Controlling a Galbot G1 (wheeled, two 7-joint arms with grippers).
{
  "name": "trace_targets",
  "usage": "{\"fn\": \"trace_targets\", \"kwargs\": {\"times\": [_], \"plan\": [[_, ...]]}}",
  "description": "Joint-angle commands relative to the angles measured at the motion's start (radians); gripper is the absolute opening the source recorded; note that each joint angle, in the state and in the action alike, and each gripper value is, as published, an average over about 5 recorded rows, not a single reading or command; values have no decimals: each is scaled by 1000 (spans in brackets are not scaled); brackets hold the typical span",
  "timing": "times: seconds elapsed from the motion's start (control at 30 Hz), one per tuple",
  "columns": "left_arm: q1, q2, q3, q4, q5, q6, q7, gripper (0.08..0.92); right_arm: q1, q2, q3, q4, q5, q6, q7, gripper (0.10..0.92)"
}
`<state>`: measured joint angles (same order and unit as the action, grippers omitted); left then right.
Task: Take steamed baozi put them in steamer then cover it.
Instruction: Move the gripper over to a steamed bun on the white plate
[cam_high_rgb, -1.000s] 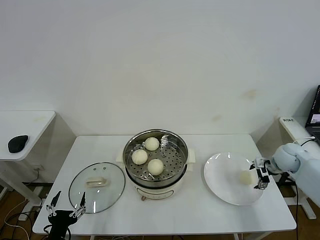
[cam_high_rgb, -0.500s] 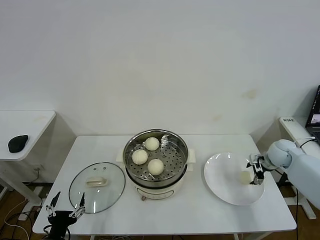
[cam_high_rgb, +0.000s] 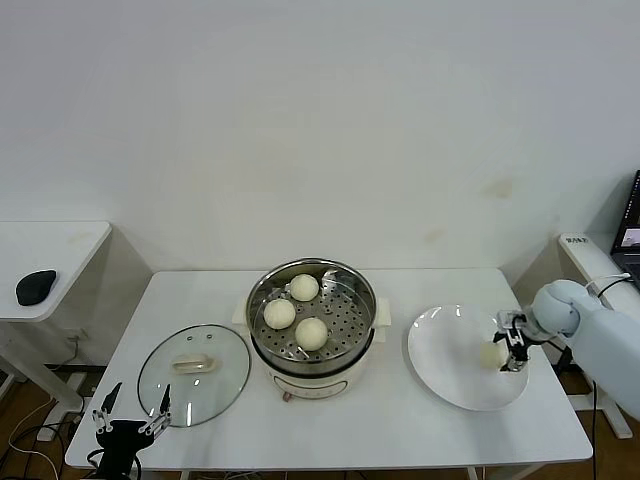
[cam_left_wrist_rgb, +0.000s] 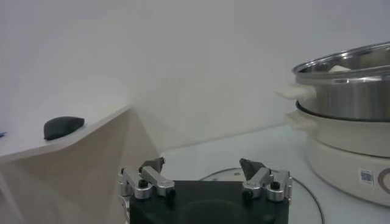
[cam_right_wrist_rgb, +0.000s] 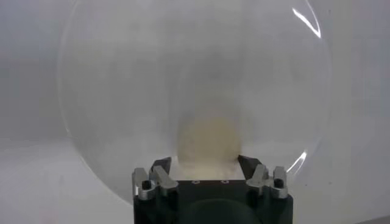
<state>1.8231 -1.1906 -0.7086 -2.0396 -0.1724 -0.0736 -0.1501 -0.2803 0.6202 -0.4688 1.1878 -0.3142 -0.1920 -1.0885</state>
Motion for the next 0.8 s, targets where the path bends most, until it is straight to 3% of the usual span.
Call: {"fn": "trace_targets", "kwargs": {"times": [0.03, 0.8], "plan": [[3, -1, -3, -1, 0, 0, 0, 823, 7, 23, -4, -11, -4, 1, -8, 662], [-3, -3, -2, -18, -6, 0, -2, 823, 86, -54, -64, 65, 46, -12, -23, 506]]}}
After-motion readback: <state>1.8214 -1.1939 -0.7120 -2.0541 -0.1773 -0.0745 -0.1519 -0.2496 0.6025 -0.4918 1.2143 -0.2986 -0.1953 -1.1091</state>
